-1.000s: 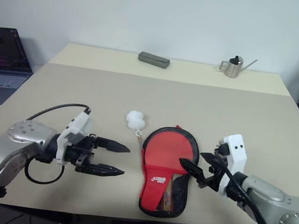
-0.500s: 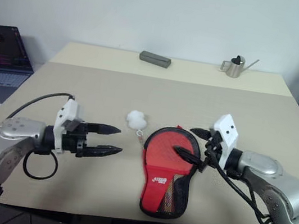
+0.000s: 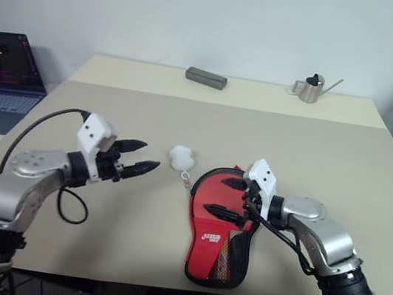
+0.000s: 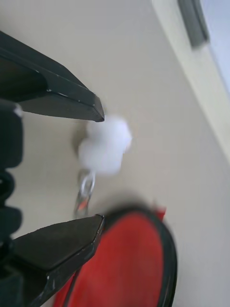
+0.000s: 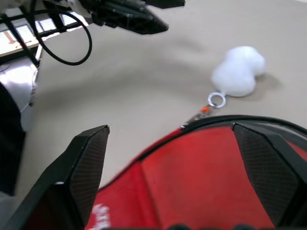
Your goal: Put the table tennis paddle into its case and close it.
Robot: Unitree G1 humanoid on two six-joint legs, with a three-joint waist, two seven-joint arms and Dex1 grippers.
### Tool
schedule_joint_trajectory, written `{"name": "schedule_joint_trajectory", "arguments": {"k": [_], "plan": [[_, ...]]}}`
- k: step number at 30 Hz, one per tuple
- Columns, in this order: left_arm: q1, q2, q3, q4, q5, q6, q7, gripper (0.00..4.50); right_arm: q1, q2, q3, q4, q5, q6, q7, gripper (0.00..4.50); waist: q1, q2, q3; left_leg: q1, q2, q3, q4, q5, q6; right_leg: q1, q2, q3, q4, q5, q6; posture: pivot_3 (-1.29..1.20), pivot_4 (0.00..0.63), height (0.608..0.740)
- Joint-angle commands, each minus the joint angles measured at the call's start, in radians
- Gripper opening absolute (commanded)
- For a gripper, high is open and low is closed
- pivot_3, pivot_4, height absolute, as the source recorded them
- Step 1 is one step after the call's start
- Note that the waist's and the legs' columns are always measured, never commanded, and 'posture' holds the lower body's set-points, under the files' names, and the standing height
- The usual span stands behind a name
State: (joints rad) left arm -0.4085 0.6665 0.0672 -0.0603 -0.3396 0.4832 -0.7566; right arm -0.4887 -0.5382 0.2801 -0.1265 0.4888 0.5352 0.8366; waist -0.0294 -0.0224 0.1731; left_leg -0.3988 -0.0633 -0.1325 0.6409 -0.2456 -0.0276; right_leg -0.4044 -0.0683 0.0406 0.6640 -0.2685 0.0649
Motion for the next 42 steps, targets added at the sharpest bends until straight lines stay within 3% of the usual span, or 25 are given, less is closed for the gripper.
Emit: {"name": "schedule_joint_trajectory", "arguments": {"k": [1,8,17,26,42], "plan": [[-0.045,-0.026,-0.027,0.038,0.043,-0.042,0.023,3.37,0.004,0.022,0.006,0.041,-0.064,-0.079,0.027,4.49,0.000,0.000,0.000,0.000,0.000,0.000,0.000,0.000,0.000,0.000,0.000,0.000,0.000,0.000,0.000,0.00,0.150,0.740],[-0.119,-0.066,-0.048,0.142,0.092,-0.077,0.037,3.37,0.030,0.022,0.048,0.092,-0.205,-0.172,0.063,4.49,-0.002,0.000,0.000,0.000,0.000,0.000,0.000,0.000,-0.001,-0.001,0.000,0.000,0.001,0.000,0.000,0.00,0.150,0.740],[-0.189,-0.099,-0.056,0.239,0.129,-0.100,0.055,3.37,0.021,0.062,0.065,0.179,-0.281,-0.160,0.073,4.49,-0.002,0.000,0.000,0.000,0.000,0.000,0.002,0.000,-0.001,0.000,0.001,0.000,0.002,0.001,0.000,0.00,0.150,0.740],[-0.328,-0.225,-0.108,0.481,0.208,-0.148,0.115,3.37,-0.001,0.096,0.060,0.236,-0.329,-0.170,0.066,4.49,-0.003,-0.001,-0.001,0.001,0.001,0.000,0.004,0.002,-0.003,0.001,0.002,0.000,0.002,0.004,0.000,0.00,0.150,0.740],[-0.511,-0.347,-0.129,0.974,0.294,-0.293,0.133,3.37,0.015,0.135,0.047,0.182,-0.324,-0.126,0.027,4.49,-0.004,-0.001,-0.001,0.001,0.002,-0.001,0.004,0.004,-0.006,0.000,0.005,0.001,0.003,0.006,0.000,0.00,0.150,0.740]]}}
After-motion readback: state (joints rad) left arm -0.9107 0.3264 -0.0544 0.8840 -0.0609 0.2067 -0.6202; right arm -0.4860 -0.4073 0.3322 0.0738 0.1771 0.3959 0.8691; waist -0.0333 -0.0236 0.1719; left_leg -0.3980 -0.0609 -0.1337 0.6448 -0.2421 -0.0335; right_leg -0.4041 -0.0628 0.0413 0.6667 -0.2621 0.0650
